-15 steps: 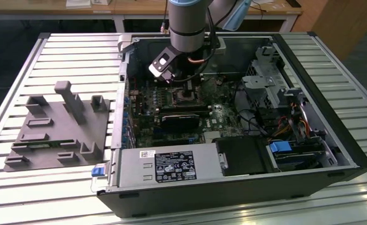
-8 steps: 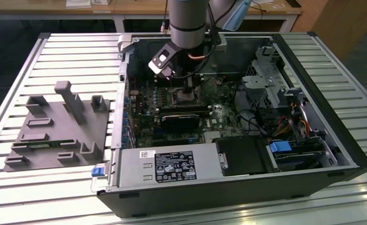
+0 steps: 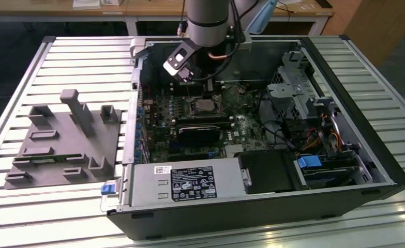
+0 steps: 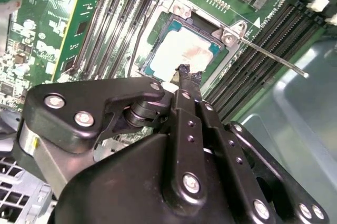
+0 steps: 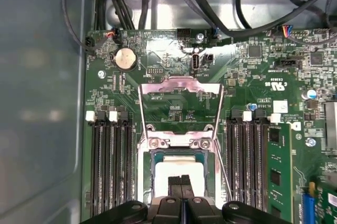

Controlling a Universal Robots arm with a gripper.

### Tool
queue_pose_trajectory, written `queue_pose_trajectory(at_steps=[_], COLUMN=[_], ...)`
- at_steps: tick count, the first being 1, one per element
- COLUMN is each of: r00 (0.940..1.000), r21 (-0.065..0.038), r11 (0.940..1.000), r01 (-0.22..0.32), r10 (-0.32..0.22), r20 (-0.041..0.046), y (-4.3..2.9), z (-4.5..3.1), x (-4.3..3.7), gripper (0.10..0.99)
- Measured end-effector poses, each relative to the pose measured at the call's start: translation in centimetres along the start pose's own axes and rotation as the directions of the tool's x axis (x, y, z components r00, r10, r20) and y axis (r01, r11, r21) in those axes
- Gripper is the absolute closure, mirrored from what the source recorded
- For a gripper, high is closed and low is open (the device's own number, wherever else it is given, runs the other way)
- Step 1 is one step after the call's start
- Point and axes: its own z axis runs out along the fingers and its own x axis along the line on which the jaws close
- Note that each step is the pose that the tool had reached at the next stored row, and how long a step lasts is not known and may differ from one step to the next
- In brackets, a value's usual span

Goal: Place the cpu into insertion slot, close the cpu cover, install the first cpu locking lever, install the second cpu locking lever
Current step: 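Place the cpu into insertion slot, then close the cpu cover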

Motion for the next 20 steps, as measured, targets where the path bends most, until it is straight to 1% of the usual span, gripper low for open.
queue_pose_trajectory(at_steps=[7,13,15,20], r00=[1.0,1.0,1.0,1.0], r21=[-0.001,-0.003,-0.003,-0.005], r11=[1.0,1.0,1.0,1.0], r01=[0.0,0.0,0.0,0.0], r10=[0.0,0.0,0.0,0.0], r20=[0.0,0.0002,0.0006,0.003], y=[0.1,0.17,0.18,0.18], z=[-1.37,-2.33,-2.48,-2.49], x=[0.06,0.09,0.1,0.1], gripper=[0.98,0.98,0.98,0.98])
